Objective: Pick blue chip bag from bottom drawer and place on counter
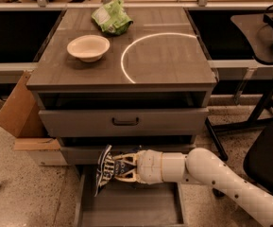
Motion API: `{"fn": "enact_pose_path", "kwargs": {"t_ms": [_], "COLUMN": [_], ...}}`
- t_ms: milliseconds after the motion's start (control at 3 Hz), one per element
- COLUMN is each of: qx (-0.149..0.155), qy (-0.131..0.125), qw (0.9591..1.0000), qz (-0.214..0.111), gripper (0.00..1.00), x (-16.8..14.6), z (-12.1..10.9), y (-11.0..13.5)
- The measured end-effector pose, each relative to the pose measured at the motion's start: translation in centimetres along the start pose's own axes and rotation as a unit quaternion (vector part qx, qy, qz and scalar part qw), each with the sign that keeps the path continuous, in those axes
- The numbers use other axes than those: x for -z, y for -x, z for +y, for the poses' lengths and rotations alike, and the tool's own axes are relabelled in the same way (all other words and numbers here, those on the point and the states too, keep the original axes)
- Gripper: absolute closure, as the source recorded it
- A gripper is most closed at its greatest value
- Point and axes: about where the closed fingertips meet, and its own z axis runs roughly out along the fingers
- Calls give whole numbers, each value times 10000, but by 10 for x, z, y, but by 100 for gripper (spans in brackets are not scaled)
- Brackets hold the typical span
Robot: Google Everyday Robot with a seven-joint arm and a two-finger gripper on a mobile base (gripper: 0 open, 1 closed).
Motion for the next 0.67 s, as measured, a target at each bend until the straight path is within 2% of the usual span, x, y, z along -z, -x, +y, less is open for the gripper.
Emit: {"fn": "enact_pose_path", "kwargs": {"t_ms": [333, 667], "qx": [202, 415], "qy": [-486, -1166], "qw": [9985, 9922], "qz": [-125, -165], "gripper": [100, 100], "x": [40, 98], "z": [-34, -82], "y": [40, 85]}}
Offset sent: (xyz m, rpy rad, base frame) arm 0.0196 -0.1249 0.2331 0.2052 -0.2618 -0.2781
